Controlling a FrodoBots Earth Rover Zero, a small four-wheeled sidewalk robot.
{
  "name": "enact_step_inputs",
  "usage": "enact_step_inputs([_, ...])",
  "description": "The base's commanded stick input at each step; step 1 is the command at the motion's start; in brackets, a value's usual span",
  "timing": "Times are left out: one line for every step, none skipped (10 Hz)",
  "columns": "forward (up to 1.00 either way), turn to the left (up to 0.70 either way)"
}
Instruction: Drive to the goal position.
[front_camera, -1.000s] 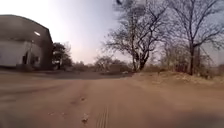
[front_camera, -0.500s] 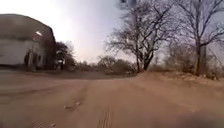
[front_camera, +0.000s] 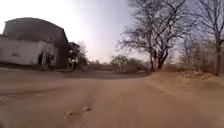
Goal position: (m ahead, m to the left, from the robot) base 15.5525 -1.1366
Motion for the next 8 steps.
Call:
enact_step_inputs([0.70,0.00])
enact_step_inputs([0.70,0.00])
enact_step_inputs([0.70,0.00])
enact_step_inputs([0.70,0.00])
enact_step_inputs([0.70,0.00])
enact_step_inputs([0.70,0.00])
enact_step_inputs([0.70,0.00])
enact_step_inputs([0.70,0.00])
